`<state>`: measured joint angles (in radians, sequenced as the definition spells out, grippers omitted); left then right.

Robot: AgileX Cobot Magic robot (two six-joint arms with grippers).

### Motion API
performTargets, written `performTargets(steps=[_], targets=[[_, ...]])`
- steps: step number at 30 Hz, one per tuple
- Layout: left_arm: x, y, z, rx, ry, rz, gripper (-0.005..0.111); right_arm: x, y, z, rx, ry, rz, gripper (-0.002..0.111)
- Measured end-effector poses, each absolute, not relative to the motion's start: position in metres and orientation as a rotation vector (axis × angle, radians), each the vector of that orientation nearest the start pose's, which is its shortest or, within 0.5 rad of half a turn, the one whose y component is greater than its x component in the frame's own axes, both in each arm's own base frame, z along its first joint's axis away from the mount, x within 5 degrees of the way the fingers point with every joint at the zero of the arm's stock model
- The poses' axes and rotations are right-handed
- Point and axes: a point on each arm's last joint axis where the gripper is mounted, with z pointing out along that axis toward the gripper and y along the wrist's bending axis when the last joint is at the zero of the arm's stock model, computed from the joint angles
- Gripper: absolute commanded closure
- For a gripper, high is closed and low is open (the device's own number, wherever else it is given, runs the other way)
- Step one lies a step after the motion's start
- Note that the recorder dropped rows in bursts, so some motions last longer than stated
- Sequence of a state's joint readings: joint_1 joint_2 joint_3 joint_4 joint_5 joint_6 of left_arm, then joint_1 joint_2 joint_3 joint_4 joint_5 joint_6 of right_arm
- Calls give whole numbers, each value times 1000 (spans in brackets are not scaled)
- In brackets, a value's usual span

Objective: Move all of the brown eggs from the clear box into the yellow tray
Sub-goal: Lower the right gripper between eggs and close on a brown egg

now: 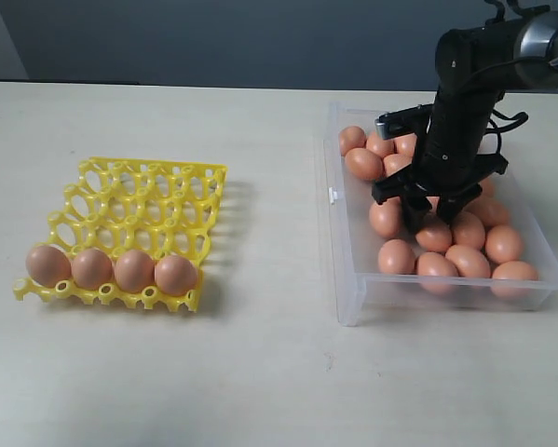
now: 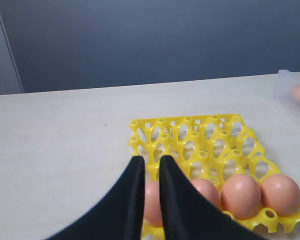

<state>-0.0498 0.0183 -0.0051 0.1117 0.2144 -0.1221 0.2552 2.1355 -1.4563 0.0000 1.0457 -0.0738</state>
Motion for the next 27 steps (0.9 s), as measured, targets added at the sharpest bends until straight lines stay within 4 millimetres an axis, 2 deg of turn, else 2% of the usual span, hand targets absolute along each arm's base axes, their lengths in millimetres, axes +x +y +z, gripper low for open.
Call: performTargets(steps=[12, 13, 14, 17, 22, 27], targets=[[57, -1, 195, 14, 1710, -26, 95, 380, 100, 128, -527, 3227, -1, 64], [57, -1, 195, 14, 1710, -26, 95, 380, 100, 128, -526, 3227, 2, 66], [57, -1, 195, 14, 1710, -26, 95, 380, 100, 128, -526, 3229, 2, 73], [57, -1, 195, 14, 1710, -26, 95, 379, 100, 128, -525, 3233, 4, 107], [57, -1, 195, 14, 1710, -26, 95, 380, 100, 128, -556, 3226, 7, 106], [57, -1, 195, 14, 1710, -26, 95, 378, 100, 136, -557, 3195, 5, 106]])
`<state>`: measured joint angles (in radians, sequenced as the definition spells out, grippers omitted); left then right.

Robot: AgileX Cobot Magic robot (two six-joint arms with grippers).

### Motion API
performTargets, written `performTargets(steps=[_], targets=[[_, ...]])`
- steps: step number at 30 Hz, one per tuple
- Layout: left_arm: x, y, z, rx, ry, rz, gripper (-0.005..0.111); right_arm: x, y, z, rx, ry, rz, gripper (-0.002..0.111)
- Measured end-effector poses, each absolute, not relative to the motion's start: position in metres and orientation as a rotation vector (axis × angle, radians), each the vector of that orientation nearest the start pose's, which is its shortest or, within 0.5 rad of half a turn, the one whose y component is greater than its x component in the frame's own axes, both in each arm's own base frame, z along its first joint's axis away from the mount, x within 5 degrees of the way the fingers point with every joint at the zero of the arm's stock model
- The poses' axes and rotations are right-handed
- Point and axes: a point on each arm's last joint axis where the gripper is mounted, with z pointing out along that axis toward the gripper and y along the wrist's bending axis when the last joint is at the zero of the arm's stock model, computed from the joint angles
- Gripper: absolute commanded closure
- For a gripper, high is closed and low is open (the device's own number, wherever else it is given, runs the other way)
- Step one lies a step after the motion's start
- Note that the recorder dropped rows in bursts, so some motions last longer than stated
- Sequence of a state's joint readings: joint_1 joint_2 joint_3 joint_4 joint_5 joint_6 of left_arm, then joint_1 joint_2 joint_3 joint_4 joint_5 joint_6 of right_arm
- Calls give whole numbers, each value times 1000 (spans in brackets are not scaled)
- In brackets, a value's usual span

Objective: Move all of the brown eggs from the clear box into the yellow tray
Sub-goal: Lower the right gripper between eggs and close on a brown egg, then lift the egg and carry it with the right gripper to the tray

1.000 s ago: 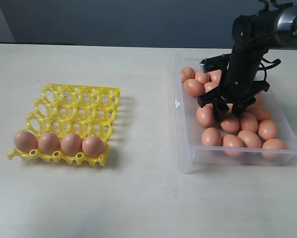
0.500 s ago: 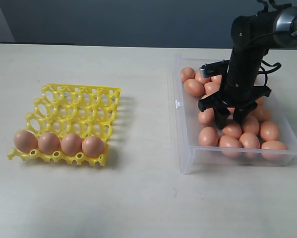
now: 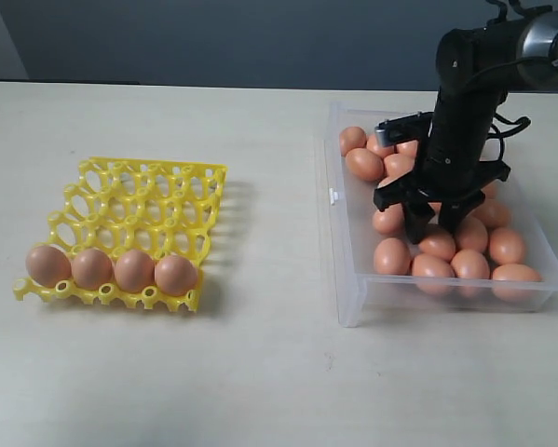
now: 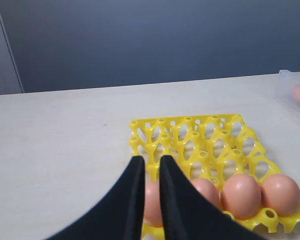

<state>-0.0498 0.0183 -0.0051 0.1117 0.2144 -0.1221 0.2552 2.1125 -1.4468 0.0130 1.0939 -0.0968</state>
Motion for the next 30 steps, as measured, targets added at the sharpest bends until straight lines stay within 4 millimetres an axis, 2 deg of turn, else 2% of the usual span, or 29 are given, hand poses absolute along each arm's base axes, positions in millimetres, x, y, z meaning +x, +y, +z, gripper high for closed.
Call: performTargets(steps=[3, 15, 19, 22, 25, 30], targets=[[57, -1, 195, 14, 1710, -26, 95, 377, 99, 143, -558, 3176, 0, 106], [57, -1, 195, 14, 1710, -26, 95, 376, 97, 208, -529, 2923, 10, 106], [57, -1, 195, 14, 1710, -26, 95, 376, 104, 227, -491, 2815, 122, 106], [57, -1, 195, 14, 1710, -26, 95, 377, 117, 238, -490, 2723, 322, 106], [57, -1, 195, 14, 1710, -26, 95, 376, 139, 244, -581, 2605, 497, 106], [57, -1, 195, 14, 1710, -26, 95, 367, 190, 254, -763, 2377, 639, 106]])
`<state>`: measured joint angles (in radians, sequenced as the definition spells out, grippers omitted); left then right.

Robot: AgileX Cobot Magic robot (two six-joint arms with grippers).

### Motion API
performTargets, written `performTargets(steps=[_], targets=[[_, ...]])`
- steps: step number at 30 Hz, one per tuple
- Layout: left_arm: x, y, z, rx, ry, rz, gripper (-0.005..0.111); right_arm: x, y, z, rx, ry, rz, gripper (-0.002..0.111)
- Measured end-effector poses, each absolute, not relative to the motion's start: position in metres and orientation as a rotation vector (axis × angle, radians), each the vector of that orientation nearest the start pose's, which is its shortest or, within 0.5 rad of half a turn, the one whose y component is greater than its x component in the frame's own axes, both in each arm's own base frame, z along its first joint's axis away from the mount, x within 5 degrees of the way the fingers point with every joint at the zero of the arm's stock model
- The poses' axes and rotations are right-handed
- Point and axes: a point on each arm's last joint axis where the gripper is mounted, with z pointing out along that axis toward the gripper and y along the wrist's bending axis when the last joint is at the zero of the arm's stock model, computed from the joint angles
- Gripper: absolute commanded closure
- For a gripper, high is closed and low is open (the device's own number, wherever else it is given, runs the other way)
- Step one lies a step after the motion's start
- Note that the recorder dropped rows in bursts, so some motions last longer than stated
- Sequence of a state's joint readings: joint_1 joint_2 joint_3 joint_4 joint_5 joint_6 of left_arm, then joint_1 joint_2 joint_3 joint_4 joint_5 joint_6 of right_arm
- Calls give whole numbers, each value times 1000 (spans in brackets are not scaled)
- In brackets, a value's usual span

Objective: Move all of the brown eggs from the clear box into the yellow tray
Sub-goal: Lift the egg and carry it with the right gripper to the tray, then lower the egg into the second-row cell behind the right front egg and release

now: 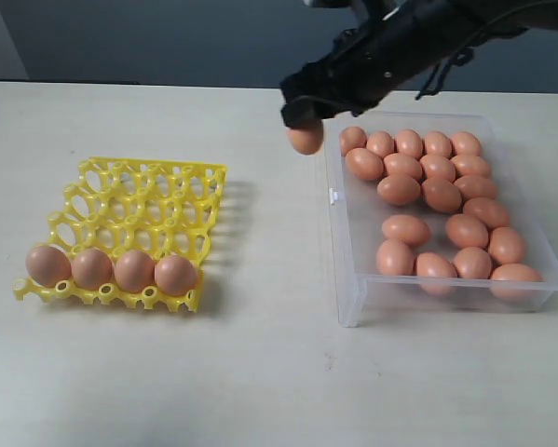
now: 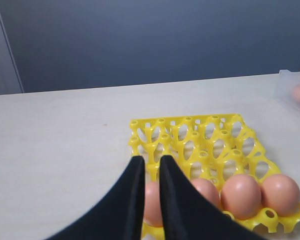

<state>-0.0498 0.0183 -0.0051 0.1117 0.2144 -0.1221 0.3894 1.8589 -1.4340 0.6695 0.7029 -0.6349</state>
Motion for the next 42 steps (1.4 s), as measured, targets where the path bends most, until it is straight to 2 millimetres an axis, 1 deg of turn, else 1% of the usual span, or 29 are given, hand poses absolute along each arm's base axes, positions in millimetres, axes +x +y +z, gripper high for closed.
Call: performTargets(steps=[1, 4, 5, 7, 8, 13, 16, 18, 26, 29, 32, 34, 36, 42], targets=[[57, -1, 195, 14, 1710, -26, 95, 363, 201, 255, -787, 2340, 657, 106], [57, -1, 195, 14, 1710, -26, 95, 357, 230, 251, -852, 2250, 683, 106], [57, -1, 195, 14, 1710, -26, 95, 353, 242, 246, -883, 2231, 703, 106], [57, -1, 195, 14, 1710, -26, 95, 351, 254, 236, -921, 2211, 723, 106], [57, -1, 195, 14, 1710, -26, 95, 349, 263, 228, -935, 2211, 749, 106], [57, -1, 195, 14, 1710, -26, 95, 346, 286, 192, -980, 2219, 827, 106], [57, -1, 195, 14, 1710, -26, 95, 346, 290, 178, -959, 2249, 868, 106], [57, -1, 195, 14, 1710, -26, 95, 344, 292, 173, -970, 2255, 906, 106], [57, -1, 195, 14, 1710, -26, 95, 337, 298, 173, -1012, 2223, 1042, 106], [57, -1, 195, 14, 1710, -26, 95, 331, 301, 171, -1060, 2208, 1083, 106], [57, -1, 195, 14, 1710, -26, 95, 318, 297, 153, -1059, 2162, 1129, 106], [57, -1, 195, 14, 1710, -26, 95, 311, 293, 142, -1040, 2120, 1136, 106], [57, -1, 195, 14, 1710, -26, 95, 307, 289, 134, -1076, 2056, 1104, 106], [57, -1, 195, 14, 1710, -26, 95, 309, 287, 131, -1111, 2011, 1019, 106]])
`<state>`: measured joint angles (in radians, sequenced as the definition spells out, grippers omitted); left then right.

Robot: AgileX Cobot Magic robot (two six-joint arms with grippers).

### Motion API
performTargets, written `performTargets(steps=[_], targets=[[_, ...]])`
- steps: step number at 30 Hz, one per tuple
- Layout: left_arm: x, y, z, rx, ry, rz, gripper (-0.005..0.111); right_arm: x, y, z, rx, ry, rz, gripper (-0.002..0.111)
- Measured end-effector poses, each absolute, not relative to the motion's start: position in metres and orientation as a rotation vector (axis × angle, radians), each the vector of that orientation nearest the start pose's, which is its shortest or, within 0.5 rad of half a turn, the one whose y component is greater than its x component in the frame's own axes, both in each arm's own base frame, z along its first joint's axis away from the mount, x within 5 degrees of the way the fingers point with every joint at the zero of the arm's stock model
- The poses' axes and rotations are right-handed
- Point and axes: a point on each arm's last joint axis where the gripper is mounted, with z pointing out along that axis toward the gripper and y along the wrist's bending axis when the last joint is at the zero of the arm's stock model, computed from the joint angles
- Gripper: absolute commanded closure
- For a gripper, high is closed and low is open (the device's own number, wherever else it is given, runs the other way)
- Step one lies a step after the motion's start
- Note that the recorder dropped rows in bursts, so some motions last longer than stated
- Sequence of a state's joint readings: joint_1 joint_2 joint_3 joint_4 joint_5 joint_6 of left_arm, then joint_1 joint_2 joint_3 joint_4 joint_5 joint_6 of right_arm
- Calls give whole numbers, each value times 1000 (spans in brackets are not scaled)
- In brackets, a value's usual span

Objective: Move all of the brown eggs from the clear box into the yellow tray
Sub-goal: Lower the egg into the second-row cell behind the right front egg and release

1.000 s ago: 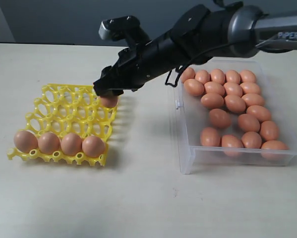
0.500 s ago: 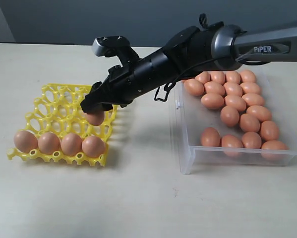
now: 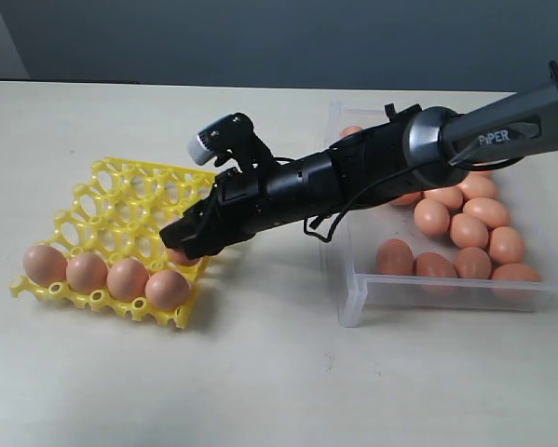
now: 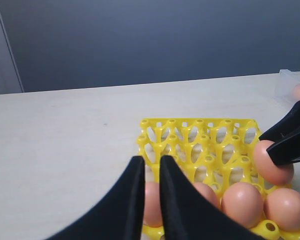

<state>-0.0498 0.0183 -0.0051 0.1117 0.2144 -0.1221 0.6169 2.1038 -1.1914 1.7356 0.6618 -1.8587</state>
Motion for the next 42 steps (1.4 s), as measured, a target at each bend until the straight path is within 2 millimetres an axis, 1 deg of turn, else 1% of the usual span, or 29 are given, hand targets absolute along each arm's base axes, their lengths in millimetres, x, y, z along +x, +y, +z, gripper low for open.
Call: performTargets(steps=[24, 42], targets=[[57, -1, 195, 14, 1710, -26, 95, 311, 286, 130, -1138, 1993, 978, 106], [57, -1, 195, 14, 1710, -26, 95, 309, 288, 131, -1171, 1959, 986, 106]])
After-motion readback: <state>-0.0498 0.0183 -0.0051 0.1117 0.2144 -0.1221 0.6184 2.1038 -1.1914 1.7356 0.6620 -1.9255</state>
